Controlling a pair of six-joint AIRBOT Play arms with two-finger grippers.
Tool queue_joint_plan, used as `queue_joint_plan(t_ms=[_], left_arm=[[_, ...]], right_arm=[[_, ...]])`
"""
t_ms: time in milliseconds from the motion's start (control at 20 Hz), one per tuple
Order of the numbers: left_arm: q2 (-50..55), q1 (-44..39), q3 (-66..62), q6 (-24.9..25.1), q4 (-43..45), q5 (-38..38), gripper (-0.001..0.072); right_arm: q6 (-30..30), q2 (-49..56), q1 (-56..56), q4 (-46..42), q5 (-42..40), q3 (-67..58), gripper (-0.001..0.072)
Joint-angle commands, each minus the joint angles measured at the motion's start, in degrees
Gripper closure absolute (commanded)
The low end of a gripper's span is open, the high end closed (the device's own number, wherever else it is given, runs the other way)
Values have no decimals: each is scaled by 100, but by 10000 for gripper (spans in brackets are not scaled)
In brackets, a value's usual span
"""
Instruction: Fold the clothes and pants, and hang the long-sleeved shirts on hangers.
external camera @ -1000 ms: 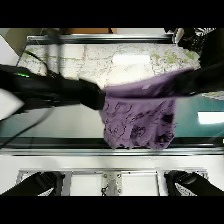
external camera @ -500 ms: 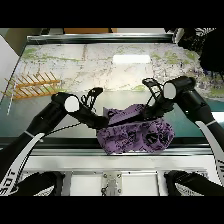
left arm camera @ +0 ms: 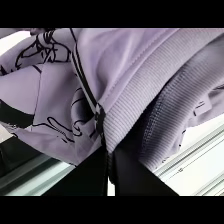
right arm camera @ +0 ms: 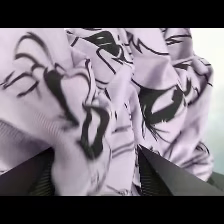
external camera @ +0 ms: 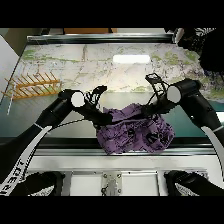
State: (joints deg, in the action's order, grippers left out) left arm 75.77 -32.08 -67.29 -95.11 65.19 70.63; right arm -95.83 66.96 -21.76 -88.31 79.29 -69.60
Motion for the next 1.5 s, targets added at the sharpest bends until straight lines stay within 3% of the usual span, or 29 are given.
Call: queue_joint_plan(t_ms=[0, 300, 350, 400, 450, 550, 700, 900, 1050, 1250, 1300, 1350, 1400, 1450], left_arm=[[13, 4, -39, 26, -20, -13, 688], [-37, 9, -42, 26, -13, 31, 689], [-74, 9, -44, 26, -11, 28, 689], [-138, 9, -44, 24, 37, 28, 689], [-225, 7, -44, 20, 208, 52, 689], [-444, 22, -44, 13, 586, 282, 689], [-831, 85, -26, 13, 625, 739, 689], [-1362, -249, 363, -96, 376, 645, 689], [-1480, -621, 686, -203, 385, 337, 689], [-1191, -568, 391, -216, 382, 490, 686], [-1110, -505, 284, -197, 380, 549, 507], [-1034, -433, 164, -190, 380, 592, 179], [-962, -332, 11, -190, 382, 597, 11], [-914, -223, -146, -164, 385, 592, 12]], right_arm=[[-109, -295, -7, -37, 127, 22, 199], [-197, -133, -26, 33, -98, 743, 200], [-195, -133, -24, 2, -221, 883, 283], [-190, -133, -24, -63, -306, 940, 462], [-192, -153, -22, -140, -350, 931, 565], [-197, -376, -11, -269, -313, 903, 689], [-415, -1010, -13, -269, 297, 774, 687], [-1080, -1871, -13, -247, 1364, 772, 687], [-1217, -2037, -13, -4, 1421, 772, 688], [-1224, -1961, -13, 72, 1397, 772, 687], [-1224, -1947, -13, 72, 1397, 772, 687], [-1222, -1937, -13, 70, 1392, 772, 686], [-1224, -1932, -13, 72, 1349, 772, 685], [-1222, -1932, -13, 72, 1311, 772, 685]])
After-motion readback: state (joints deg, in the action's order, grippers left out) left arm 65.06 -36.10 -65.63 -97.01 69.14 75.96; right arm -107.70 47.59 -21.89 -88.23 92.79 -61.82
